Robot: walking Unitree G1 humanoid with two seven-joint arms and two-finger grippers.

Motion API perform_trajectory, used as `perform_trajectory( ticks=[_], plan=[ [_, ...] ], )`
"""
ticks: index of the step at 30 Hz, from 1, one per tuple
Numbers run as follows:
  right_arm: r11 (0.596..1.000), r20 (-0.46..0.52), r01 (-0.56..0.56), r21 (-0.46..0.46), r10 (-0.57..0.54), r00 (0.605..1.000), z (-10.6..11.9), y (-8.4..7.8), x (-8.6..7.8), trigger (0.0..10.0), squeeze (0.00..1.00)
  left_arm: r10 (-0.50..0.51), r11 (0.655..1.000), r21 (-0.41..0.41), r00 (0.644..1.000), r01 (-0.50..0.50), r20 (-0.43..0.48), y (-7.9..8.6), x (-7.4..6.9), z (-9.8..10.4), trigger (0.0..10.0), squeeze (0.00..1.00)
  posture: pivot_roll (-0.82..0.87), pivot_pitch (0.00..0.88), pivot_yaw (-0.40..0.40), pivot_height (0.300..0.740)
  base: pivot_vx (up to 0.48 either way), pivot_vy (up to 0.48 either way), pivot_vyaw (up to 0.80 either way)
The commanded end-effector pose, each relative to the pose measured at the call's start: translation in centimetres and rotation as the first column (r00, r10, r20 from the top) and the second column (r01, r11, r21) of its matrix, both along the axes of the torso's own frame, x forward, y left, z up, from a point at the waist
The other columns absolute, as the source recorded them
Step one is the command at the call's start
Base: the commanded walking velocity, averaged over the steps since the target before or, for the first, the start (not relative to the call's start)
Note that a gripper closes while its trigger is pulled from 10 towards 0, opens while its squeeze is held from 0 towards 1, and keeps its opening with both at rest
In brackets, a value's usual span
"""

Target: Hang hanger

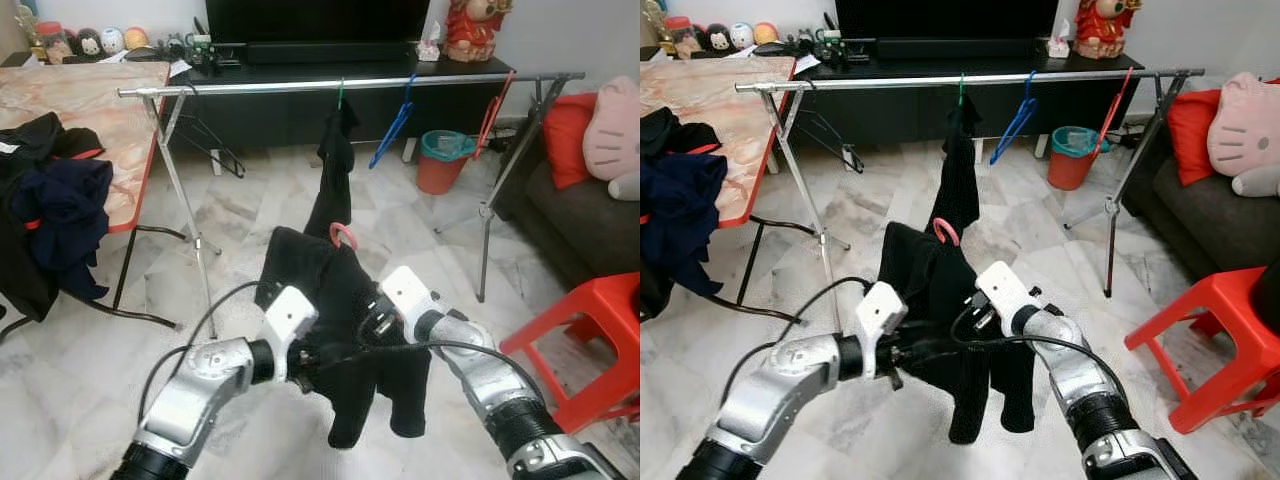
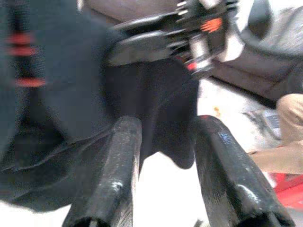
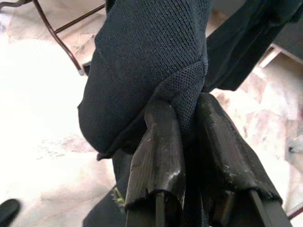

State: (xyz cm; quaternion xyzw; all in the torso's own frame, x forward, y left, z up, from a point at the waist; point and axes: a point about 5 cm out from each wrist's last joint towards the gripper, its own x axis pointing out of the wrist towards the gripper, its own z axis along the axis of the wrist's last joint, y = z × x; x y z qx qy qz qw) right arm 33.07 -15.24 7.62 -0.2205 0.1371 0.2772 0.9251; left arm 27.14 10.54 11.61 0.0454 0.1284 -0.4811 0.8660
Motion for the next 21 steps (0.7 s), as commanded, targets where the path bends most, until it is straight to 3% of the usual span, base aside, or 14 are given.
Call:
perform_trajectory(
  ticks=[1,10,11,16,21],
  plan=[
    [1.0,0.068,-0.008,0.015,0.007,0.998,1.1,-0.8,0.3,0.0,0.0,0.007,1.0,-0.016,1.0,-0.007,0.029,0.9,0.1,1.1,10.0,1.0,-0.07,0.0,-0.036,0.74,0.0,0.0,0.0],
    [0.99,0.063,-0.14,0.008,0.139,0.988,1.5,-2.3,-0.6,0.0,0.0,0.048,0.999,0.001,0.996,-0.048,0.072,4.8,0.5,2.7,10.0,1.0,-0.07,0.0,-0.045,0.74,0.0,0.0,0.0],
    [0.986,0.052,-0.17,0.001,0.169,0.984,1.5,-2.6,-0.8,0.0,0.0,0.051,0.999,0.008,0.996,-0.052,0.073,5.3,0.6,2.8,10.0,0.0,-0.07,0.0,-0.047,0.74,0.0,0.0,0.0],
    [0.945,-0.005,-0.326,0.016,0.326,0.945,1.9,-3.4,-1.8,0.0,0.0,0.028,0.999,0.04,0.997,-0.031,0.073,6.5,0.6,3.1,10.0,0.0,-0.07,0.0,-0.049,0.74,0.0,0.0,0.0],
    [0.901,-0.039,-0.431,0.046,0.433,0.901,2.6,-3.7,-2.4,0.0,0.0,-0.044,0.999,0.014,0.998,0.043,0.053,6.1,0.0,3.4,10.0,0.0,-0.07,0.0,-0.055,0.74,0.0,0.0,0.0]
  ],
)
